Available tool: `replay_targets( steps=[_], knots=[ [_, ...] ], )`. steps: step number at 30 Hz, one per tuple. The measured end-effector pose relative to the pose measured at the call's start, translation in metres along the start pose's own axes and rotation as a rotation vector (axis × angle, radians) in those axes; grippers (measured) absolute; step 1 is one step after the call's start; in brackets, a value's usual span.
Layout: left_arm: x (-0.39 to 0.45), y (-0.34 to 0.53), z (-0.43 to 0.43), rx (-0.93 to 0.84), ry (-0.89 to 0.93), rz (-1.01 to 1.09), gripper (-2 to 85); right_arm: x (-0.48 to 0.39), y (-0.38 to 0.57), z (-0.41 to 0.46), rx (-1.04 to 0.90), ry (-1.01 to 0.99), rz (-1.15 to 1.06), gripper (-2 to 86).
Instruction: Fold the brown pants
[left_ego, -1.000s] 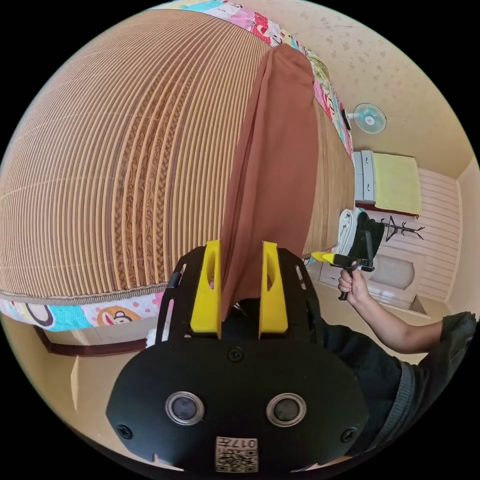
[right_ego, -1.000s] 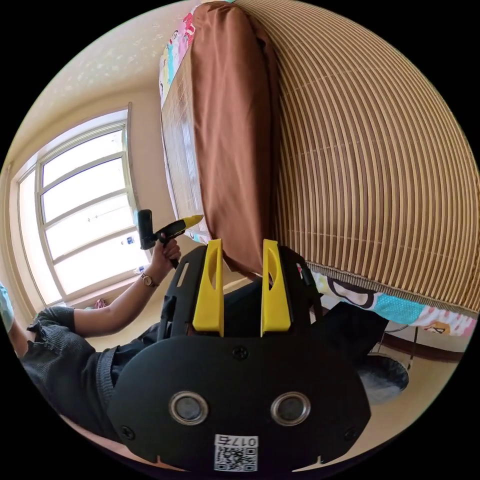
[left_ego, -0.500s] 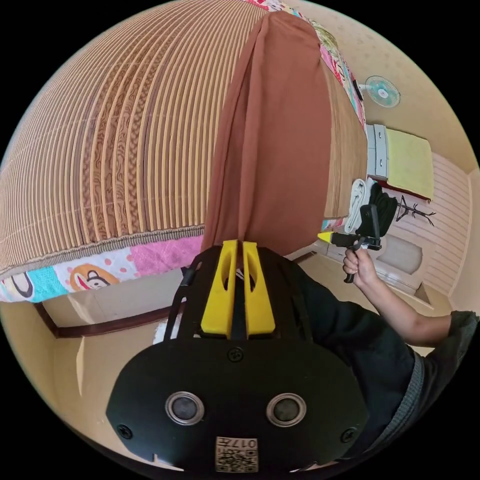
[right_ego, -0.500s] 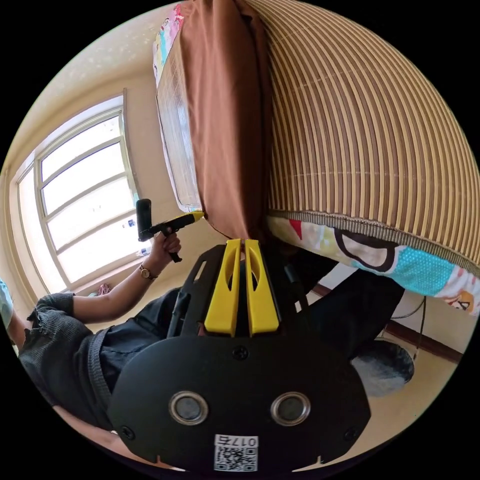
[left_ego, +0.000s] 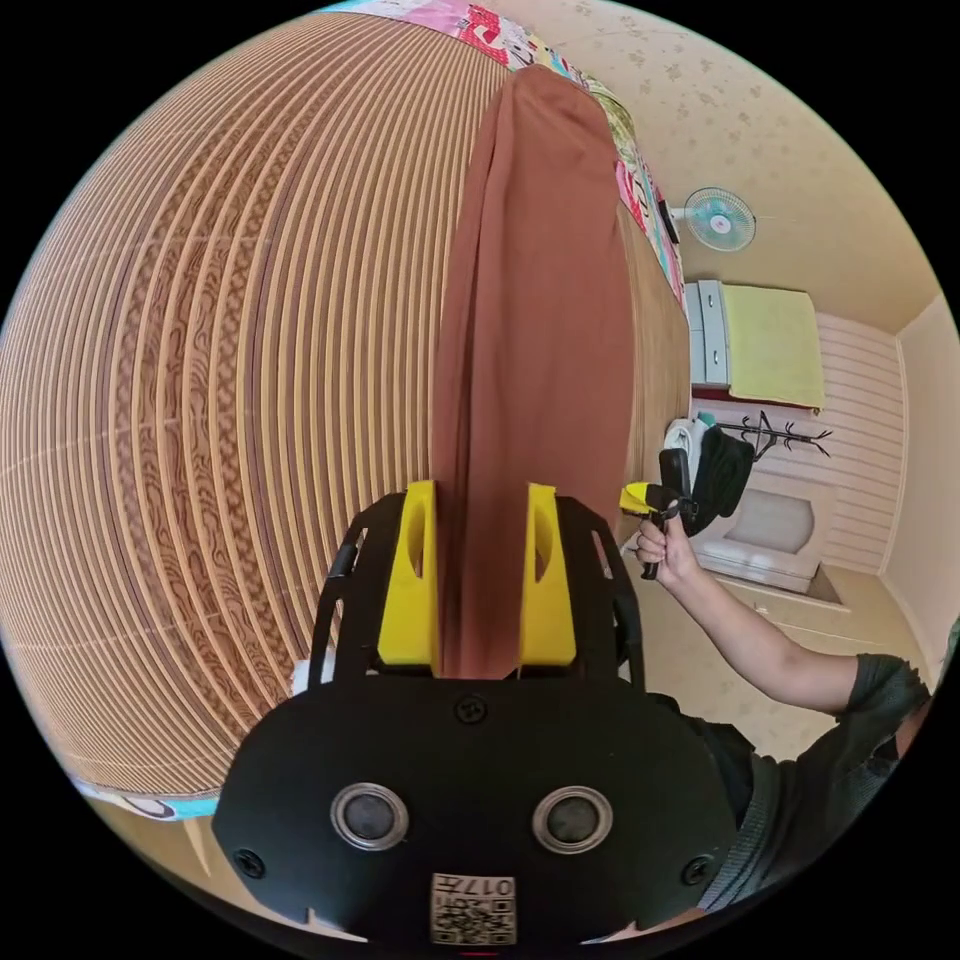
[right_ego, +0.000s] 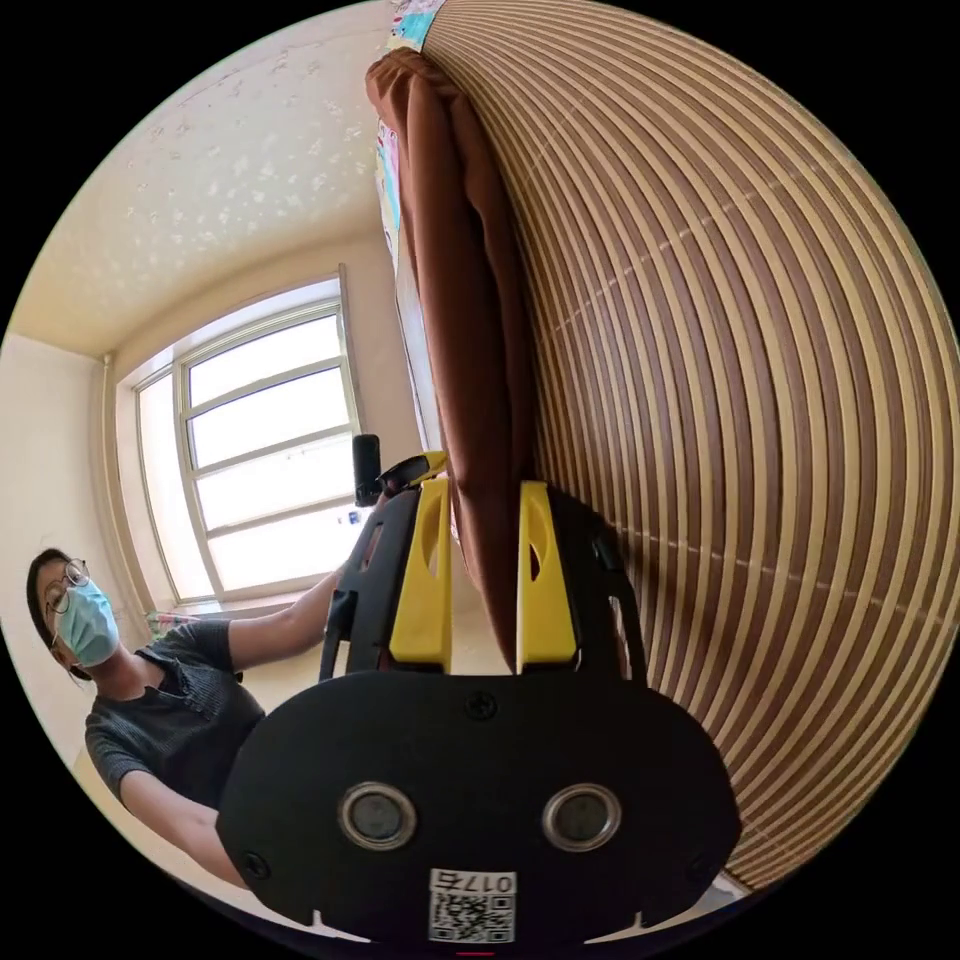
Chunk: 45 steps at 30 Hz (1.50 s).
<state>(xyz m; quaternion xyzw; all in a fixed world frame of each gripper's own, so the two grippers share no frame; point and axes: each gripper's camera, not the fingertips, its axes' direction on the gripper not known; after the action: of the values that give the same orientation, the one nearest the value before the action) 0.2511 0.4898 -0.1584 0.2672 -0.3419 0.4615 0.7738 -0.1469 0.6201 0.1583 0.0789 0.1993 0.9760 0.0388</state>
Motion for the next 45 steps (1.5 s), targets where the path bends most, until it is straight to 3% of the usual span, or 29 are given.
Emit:
replay_targets(
  steps=[2,5,12,15,24,28,32,35,38,45],
  knots=[
    [0.001,0.003,0.003,-0.02,0.001,-0.04,6.5,0.003,0.003,0.001,0.018,-0.034,0.034,7.9],
    [0.004,0.022,-0.005,-0.021,0.156,-0.046,3.6,-0.003,0.022,-0.006,0.029,-0.148,0.007,4.9],
    [0.063,0.119,-0.088,0.137,0.567,0.205,2.1,-0.105,0.122,-0.055,0.08,-0.439,-0.296,2.9],
    [0.118,0.161,-0.128,0.202,0.662,0.362,1.9,-0.178,0.161,-0.078,0.088,-0.423,-0.46,2.6],
    [0.307,0.256,-0.262,0.449,0.684,0.839,2.4,-0.41,0.248,-0.128,0.06,-0.337,-1.01,2.4],
    [0.376,0.28,-0.311,0.545,0.705,1.004,2.8,-0.477,0.266,-0.139,0.12,-0.26,-1.112,2.3],
    [0.404,0.267,-0.329,0.602,0.588,0.867,3.0,-0.489,0.229,-0.142,0.196,-0.112,-0.983,2.3],
    [0.404,0.224,-0.314,0.593,0.469,0.76,2.8,-0.461,0.172,-0.14,0.262,0.033,-0.853,2.2],
    [0.379,0.152,-0.279,0.522,0.436,0.607,2.7,-0.412,0.1,-0.132,0.286,0.056,-0.67,2.2],
    [0.314,0.038,-0.192,0.335,0.072,0.344,3.3,-0.313,0.024,-0.079,0.116,0.326,-0.495,2.6]
  ],
)
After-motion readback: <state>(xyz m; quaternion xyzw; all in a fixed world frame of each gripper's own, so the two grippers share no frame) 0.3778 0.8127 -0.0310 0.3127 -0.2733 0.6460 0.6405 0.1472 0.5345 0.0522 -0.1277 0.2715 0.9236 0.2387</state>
